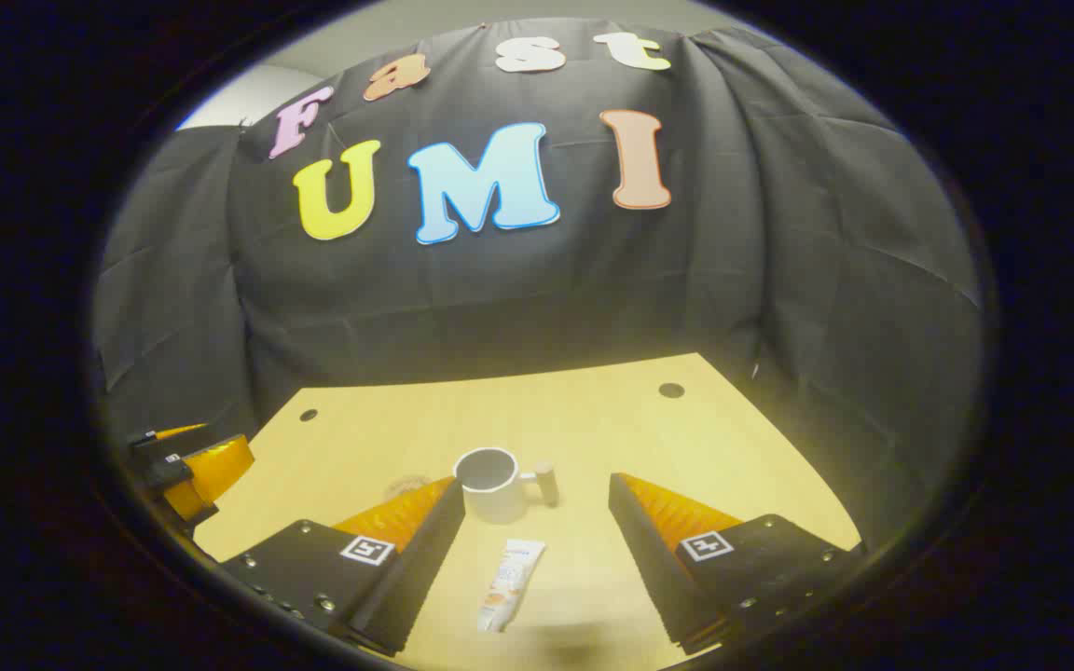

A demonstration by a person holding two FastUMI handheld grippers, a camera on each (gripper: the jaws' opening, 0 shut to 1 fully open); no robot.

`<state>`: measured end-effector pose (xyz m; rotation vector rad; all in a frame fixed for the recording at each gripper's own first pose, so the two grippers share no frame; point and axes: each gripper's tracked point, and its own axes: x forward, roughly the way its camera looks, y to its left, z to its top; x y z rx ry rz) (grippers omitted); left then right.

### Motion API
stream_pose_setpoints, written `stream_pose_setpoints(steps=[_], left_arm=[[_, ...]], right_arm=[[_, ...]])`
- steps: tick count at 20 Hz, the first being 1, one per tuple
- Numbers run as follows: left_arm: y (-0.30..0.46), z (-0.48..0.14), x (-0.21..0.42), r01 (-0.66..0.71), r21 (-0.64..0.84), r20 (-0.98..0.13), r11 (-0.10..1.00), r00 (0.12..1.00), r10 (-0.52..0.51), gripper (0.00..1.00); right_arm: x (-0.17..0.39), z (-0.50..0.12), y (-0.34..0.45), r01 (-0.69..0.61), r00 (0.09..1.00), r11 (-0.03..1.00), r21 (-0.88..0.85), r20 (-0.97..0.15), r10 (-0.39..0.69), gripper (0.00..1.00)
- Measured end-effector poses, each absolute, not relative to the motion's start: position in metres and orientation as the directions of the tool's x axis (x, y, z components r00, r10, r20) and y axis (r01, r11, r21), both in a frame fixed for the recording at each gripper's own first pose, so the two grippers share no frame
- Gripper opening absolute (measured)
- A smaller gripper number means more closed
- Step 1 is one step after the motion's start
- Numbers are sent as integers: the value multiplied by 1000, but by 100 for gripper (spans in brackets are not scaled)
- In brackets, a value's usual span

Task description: Put the toothbrush and toothpaste on the desktop into the cup, then pick up the cup and place it on the coaster on the desktop.

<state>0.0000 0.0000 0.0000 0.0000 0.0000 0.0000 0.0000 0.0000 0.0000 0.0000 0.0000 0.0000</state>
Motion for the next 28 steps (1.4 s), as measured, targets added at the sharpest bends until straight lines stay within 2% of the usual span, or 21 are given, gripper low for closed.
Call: stream_pose_setpoints(steps=[5,13,16,17,18,20,28], left_arm=[[-5,0,22,-4,-54,-20,999,1000,3,94],[-15,-17,37,-8,-88,-82,996,997,1,94],[-11,-37,40,-27,-89,-141,996,990,15,95],[-10,-44,42,-29,-94,-162,995,987,13,95],[-9,-53,43,-28,-103,-187,994,982,8,94],[-9,-74,47,-29,-108,-249,994,968,1,94],[-6,-150,55,-33,-108,-476,994,879,-23,96]], right_arm=[[9,2,11,-57,998,998,-32,-15,57,95],[20,-20,19,-118,986,992,-47,-124,111,94],[24,-33,18,-116,976,993,-29,-188,109,94],[27,-37,17,-114,972,993,-17,-211,108,91],[29,-40,17,-113,966,994,-8,-234,108,94],[35,-52,20,-110,953,994,5,-285,107,84],[67,-118,18,-63,862,997,36,-502,72,84]])
